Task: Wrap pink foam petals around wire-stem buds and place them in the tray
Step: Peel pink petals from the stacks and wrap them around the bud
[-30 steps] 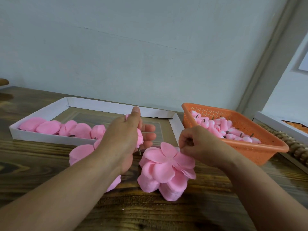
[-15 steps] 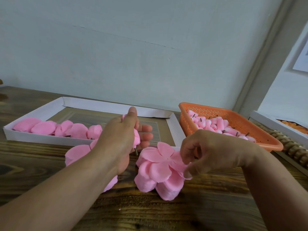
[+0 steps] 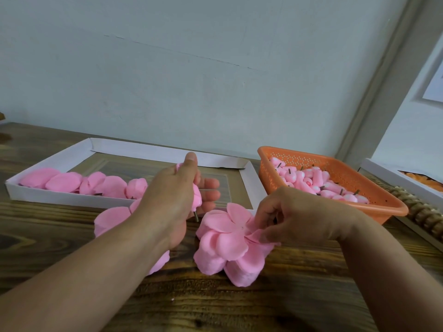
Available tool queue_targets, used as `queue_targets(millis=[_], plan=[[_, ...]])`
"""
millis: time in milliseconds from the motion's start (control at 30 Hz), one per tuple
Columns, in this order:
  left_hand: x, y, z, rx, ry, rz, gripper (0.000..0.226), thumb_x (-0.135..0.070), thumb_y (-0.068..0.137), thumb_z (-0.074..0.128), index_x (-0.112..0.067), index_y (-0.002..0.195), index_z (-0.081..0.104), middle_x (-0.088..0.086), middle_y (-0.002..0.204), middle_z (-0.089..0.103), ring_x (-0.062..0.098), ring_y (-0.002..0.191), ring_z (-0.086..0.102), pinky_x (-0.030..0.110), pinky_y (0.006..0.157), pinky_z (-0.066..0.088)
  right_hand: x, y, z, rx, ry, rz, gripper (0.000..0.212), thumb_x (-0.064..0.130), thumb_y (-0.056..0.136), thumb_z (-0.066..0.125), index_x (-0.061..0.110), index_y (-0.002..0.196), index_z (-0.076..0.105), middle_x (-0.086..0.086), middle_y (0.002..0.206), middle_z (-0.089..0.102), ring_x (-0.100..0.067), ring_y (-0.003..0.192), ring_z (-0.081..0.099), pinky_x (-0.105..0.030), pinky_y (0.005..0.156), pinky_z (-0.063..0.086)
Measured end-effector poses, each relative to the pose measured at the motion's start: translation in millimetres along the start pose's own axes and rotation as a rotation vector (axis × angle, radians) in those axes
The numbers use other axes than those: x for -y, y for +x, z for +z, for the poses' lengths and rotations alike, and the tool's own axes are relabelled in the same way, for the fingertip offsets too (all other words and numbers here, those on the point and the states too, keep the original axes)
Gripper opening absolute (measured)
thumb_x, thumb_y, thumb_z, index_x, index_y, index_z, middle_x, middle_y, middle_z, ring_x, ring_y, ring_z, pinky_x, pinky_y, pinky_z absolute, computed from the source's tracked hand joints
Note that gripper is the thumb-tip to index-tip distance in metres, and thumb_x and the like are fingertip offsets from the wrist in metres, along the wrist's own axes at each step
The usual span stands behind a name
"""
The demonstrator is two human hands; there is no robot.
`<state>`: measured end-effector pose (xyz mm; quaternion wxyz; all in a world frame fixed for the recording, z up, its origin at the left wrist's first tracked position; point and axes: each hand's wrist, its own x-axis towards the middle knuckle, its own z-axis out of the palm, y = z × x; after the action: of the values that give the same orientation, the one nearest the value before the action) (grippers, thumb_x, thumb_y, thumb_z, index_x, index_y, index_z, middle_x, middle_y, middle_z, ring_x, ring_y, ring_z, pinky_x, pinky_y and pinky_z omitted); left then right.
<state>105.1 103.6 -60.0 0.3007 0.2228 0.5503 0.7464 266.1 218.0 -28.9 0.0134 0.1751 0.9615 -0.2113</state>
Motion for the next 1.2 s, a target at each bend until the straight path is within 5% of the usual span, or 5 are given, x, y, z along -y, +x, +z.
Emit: queue_targets(millis=[200, 467, 600, 733, 1200], plan=[[-1, -2, 1, 0.006, -0.002, 0.009, 0.045, -0.037, 0.101, 0.039, -0.012, 0.064, 0.041, 0.000, 0.053, 0.067, 0.009, 0.040, 0.060, 0.019, 0.038, 0.046, -4, -2, -5, 0.054, 0.138, -0.080, 0.044, 0.009, 0.084, 0.068, 0.044, 0.058, 0.066, 0.018, 0.083, 0.069, 0.001, 0.093, 0.065, -0.020, 0.078, 0.051], [-2, -4, 2, -0.006, 0.010, 0.008, 0.045, -0.038, 0.101, 0.039, -0.012, 0.064, 0.042, 0.000, 0.054, 0.068, 0.009, 0.041, 0.060, 0.020, 0.038, 0.047, -12, -3, -7, 0.098, 0.169, -0.097, 0.024, -0.003, 0.086, 0.060, 0.016, 0.091, 0.073, 0.003, 0.106, 0.071, 0.002, 0.105, 0.061, -0.017, 0.090, 0.047], [-2, -5, 2, -0.009, 0.017, 0.011, 0.045, -0.038, 0.101, 0.039, -0.012, 0.064, 0.042, 0.000, 0.054, 0.068, 0.009, 0.042, 0.060, 0.020, 0.039, 0.047, -13, -4, -9, 0.136, 0.218, -0.119, 0.034, 0.000, 0.084, 0.064, 0.032, 0.086, 0.072, 0.004, 0.110, 0.069, 0.000, 0.107, 0.061, -0.020, 0.090, 0.048], [-3, -5, 2, -0.008, 0.020, 0.008, 0.045, -0.038, 0.101, 0.039, -0.013, 0.064, 0.042, -0.001, 0.054, 0.067, 0.009, 0.042, 0.060, 0.021, 0.040, 0.047, -15, -4, -10, 0.143, 0.204, -0.096, 0.018, 0.005, 0.079, 0.067, 0.019, 0.087, 0.075, 0.000, 0.109, 0.071, -0.001, 0.107, 0.061, -0.031, 0.092, 0.051], [-3, -6, 2, 0.002, 0.003, 0.007, 0.045, -0.037, 0.101, 0.039, -0.012, 0.064, 0.041, 0.000, 0.053, 0.067, 0.009, 0.040, 0.060, 0.019, 0.039, 0.046, -14, -3, -9, 0.138, 0.126, -0.107, 0.012, 0.003, 0.081, 0.065, 0.008, 0.085, 0.075, -0.003, 0.103, 0.072, -0.001, 0.103, 0.063, -0.034, 0.092, 0.051]])
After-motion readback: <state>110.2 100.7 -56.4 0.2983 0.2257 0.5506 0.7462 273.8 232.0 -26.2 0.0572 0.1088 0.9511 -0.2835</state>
